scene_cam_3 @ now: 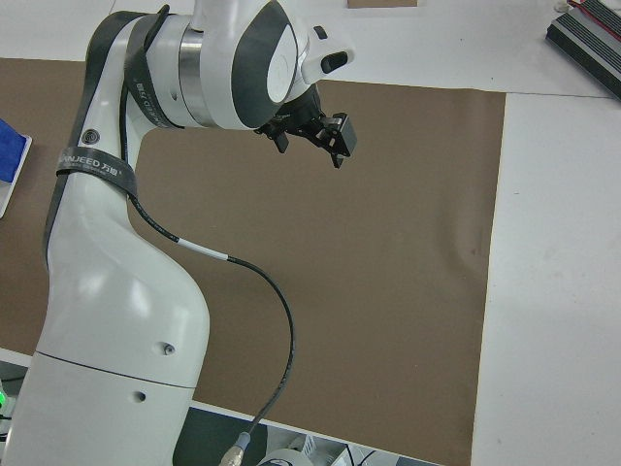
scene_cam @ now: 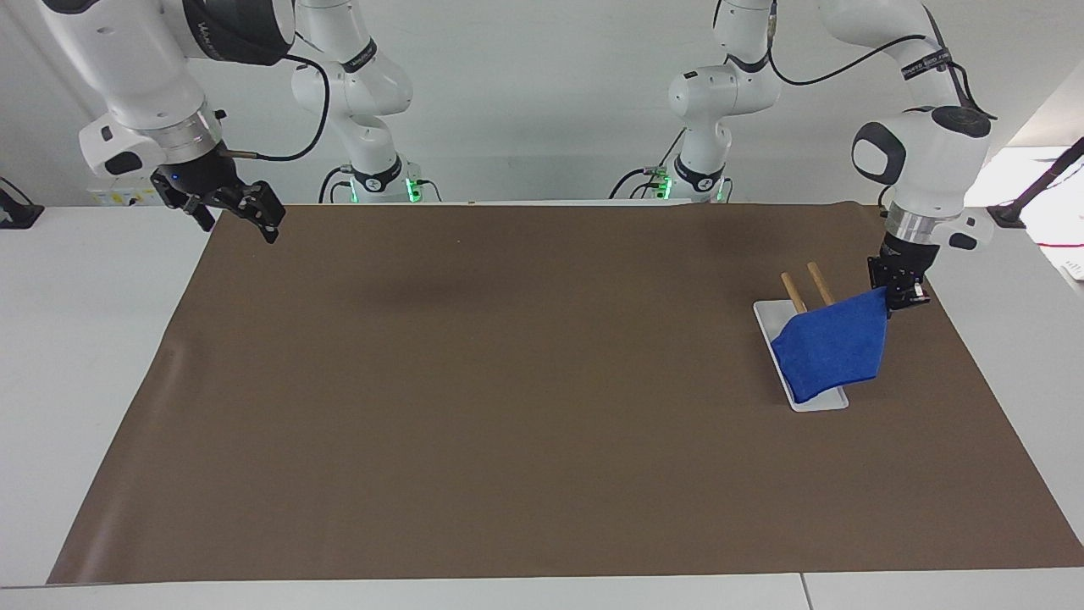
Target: Right arm passes towel to left arm to hang
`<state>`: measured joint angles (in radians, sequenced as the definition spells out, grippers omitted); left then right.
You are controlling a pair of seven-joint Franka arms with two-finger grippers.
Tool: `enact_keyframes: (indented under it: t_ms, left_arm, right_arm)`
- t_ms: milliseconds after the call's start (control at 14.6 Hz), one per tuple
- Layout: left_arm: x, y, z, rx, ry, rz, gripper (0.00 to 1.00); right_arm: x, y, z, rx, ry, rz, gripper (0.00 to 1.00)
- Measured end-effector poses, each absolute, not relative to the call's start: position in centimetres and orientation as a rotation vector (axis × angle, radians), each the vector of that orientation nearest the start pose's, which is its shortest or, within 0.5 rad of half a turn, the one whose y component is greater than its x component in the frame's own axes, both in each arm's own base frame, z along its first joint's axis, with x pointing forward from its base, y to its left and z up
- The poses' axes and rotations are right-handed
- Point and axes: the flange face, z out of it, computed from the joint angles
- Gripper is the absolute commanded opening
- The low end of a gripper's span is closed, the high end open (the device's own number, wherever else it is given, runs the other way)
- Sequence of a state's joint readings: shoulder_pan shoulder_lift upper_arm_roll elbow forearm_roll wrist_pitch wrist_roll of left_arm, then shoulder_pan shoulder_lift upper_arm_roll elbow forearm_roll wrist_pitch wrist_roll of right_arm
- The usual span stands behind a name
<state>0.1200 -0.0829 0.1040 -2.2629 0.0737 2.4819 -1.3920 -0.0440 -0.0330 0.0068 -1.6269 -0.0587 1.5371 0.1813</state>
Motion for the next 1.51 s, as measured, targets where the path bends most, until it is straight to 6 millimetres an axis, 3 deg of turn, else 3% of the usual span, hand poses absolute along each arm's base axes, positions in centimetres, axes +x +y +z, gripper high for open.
enact_keyframes:
  t_ms: [69,137,206,343,480,754,1028,1234,1508]
  left_arm:
    - [51.9,12.4,42.7,-2.296,-2.279,-0.455,0.0]
    - [51.9,12.8,42.7,-2.298,-2.275,-0.458,0.68]
    - [51.9,12.9,42.7,-2.3,-2.272,-0.461,1.0]
    - [52.0,12.9,42.9,-2.304,-2.271,-0.471,1.0]
    - [52.4,12.9,43.8,-2.312,-2.271,-0.498,1.0]
    - [54.1,12.3,47.5,-2.338,-2.256,-0.551,1.0]
    - [56.8,9.2,50.9,-2.414,-2.186,-0.571,1.0]
    - [58.3,6.3,52.1,-2.543,-2.02,-0.577,1.0]
    - [59.1,3.1,53.2,-2.762,-1.64,-0.583,1.0]
  right_arm:
    - [53.9,-2.1,61.4,-3.186,0.335,0.083,1.0]
    - [54.0,-1.1,61.4,-3.189,0.313,0.08,1.0]
    - [54.0,0.1,61.4,-3.192,0.287,0.077,1.0]
    - [53.9,2.5,61.4,-3.196,0.253,0.073,1.0]
    - [53.9,3.6,61.6,-3.198,0.237,0.067,1.0]
    - [53.9,3.2,61.9,-3.197,0.246,0.058,1.0]
    - [53.9,2.7,62.1,-3.199,0.193,0.053,1.0]
    - [53.9,2.7,62.1,-3.195,0.188,0.053,1.0]
    - [53.9,2.8,62.1,-3.187,0.189,0.055,1.0]
